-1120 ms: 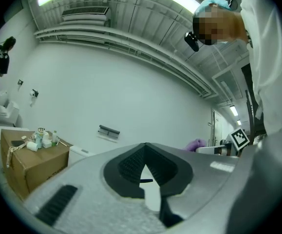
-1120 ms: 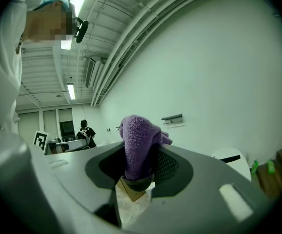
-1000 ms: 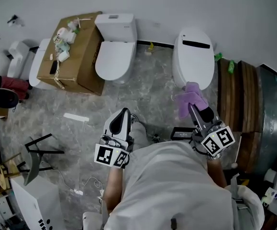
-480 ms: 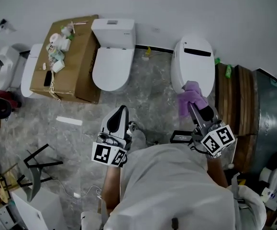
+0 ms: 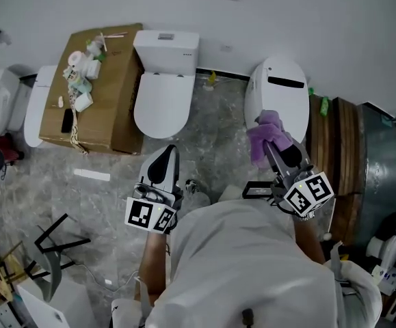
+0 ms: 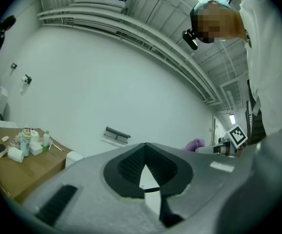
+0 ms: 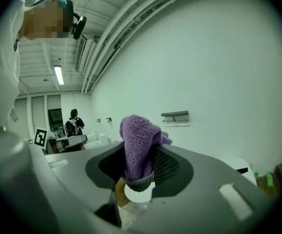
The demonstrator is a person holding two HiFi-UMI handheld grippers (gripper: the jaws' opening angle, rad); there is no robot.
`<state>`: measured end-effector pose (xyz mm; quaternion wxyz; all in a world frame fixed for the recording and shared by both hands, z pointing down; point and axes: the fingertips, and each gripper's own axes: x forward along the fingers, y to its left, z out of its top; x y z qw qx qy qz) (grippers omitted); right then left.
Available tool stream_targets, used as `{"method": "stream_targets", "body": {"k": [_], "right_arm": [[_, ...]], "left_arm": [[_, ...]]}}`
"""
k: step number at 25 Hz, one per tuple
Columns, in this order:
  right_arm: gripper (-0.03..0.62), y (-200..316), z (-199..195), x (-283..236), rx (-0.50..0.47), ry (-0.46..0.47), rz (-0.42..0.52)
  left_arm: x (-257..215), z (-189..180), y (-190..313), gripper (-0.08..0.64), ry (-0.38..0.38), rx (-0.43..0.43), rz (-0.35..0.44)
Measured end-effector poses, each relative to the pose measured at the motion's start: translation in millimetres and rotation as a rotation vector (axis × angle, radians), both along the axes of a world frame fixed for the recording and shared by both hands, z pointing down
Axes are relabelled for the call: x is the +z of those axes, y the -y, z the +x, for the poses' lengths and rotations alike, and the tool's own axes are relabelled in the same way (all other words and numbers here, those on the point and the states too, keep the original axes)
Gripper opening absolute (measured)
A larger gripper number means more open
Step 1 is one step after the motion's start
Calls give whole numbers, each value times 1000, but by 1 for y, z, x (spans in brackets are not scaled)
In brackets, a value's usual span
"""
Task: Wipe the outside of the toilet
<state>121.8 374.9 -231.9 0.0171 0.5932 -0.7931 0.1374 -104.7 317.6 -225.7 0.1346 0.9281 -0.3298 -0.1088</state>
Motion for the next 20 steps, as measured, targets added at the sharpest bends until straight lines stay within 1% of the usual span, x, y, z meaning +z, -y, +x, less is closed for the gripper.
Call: {"method": "stream_targets", "body": {"k": [5, 8, 11, 16, 20], "right_arm": [[143, 29, -8, -3, -10, -14, 1], [143, 47, -7, 0, -28, -27, -4], [143, 68, -3, 4, -61, -32, -6], [143, 115, 19, 10, -125, -31, -16], [143, 165, 46, 9, -183, -25, -10]], "left_arm": [[-3, -9, 25, 5, -16, -19, 5], [-1, -10, 38, 5, -27, -45, 2], [3, -8, 51, 5, -24, -82, -4], [4, 6, 81, 5, -4, -168, -17], [0, 28, 112, 5, 19, -237, -16]]}}
